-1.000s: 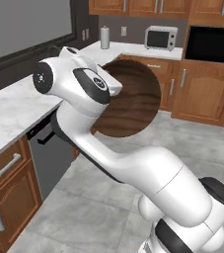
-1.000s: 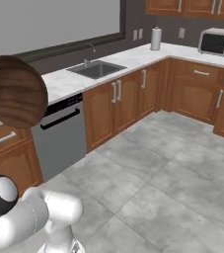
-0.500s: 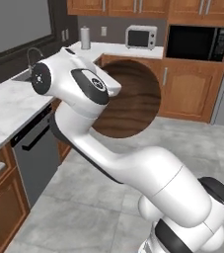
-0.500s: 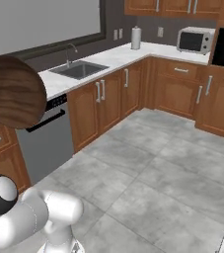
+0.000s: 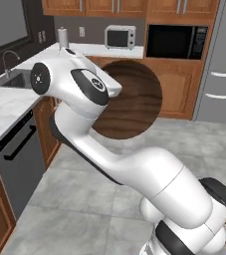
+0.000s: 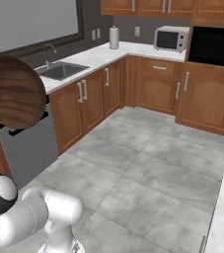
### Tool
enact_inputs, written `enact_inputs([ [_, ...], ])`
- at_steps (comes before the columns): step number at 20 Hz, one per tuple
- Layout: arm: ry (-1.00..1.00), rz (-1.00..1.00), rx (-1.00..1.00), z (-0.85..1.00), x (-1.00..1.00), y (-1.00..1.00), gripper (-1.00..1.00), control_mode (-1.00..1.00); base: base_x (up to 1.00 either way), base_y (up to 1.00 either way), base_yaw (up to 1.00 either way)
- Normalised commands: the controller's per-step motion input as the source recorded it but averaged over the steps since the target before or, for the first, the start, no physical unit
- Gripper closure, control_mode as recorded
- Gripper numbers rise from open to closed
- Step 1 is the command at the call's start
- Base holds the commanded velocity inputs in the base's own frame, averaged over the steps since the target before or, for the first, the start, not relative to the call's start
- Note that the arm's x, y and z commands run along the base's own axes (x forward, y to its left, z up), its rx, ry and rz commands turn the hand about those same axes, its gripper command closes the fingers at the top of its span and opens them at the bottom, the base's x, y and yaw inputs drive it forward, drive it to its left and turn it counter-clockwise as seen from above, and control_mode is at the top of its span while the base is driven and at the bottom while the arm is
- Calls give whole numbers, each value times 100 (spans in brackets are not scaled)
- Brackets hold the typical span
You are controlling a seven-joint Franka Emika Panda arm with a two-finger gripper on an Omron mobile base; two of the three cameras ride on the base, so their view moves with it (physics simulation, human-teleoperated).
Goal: Move the bowls from the cabinet to the plates on the dining table.
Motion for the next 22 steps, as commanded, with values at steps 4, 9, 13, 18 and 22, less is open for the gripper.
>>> enact_inputs([
  [4,0,0,0,0,0,0,100,100,0,0,-25],
  [9,0,0,0,0,0,0,100,100,0,0,-25],
  [13,0,0,0,0,0,0,100,100,0,0,-25],
  [18,0,0,0,0,0,0,100,100,0,0,-25],
  [22,0,0,0,0,0,0,100,100,0,0,-25],
])
